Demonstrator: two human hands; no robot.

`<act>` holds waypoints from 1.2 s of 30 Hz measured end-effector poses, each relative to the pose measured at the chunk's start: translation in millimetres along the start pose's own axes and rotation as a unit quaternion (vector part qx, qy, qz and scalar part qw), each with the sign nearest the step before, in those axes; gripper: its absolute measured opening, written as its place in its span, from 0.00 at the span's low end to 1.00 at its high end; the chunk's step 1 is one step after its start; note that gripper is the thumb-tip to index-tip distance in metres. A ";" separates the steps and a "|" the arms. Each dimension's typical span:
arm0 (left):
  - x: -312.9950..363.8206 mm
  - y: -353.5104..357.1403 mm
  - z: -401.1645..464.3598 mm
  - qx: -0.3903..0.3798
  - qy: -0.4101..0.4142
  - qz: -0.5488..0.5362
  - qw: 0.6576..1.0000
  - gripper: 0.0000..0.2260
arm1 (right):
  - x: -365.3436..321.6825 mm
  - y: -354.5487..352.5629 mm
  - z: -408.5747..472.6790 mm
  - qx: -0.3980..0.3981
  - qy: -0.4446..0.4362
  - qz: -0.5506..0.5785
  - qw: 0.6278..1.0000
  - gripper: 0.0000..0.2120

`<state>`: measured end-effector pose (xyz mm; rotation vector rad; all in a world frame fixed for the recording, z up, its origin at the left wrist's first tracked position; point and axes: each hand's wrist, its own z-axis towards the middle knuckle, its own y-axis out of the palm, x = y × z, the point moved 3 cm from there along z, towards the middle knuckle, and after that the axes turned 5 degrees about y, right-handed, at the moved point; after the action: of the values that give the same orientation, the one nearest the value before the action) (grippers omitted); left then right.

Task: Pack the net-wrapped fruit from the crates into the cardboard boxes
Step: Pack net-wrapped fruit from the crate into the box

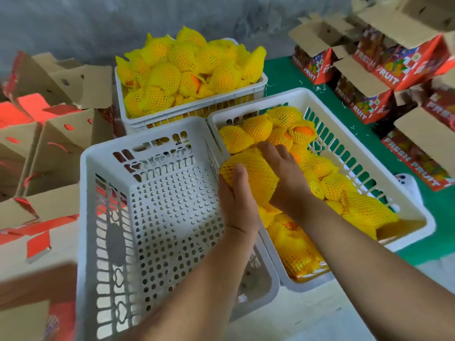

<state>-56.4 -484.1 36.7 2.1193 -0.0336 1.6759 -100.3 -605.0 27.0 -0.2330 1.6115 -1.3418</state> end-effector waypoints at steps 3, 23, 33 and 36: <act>17.8 -46.3 -11.7 0.013 -0.083 -0.098 0.992 0.19 | -44.3 -1.6 -20.7 0.029 0.008 0.051 0.998 0.37; 187.2 -632.3 -33.7 0.161 -0.060 0.031 0.985 0.14 | -463.0 307.2 -234.4 -0.221 0.168 0.341 0.898 0.12; 181.9 -694.7 -20.3 0.110 -0.018 0.175 0.978 0.07 | -493.7 346.0 -250.1 -0.436 0.094 0.006 0.895 0.25; 179.0 -696.5 -20.9 0.128 -0.011 0.156 0.979 0.07 | -509.1 361.2 -259.1 -0.430 0.062 -0.109 0.894 0.42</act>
<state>168.8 197.2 -15.1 2.4263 -0.1746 1.9226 105.4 37.2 -18.8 -0.8926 2.2626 -0.7141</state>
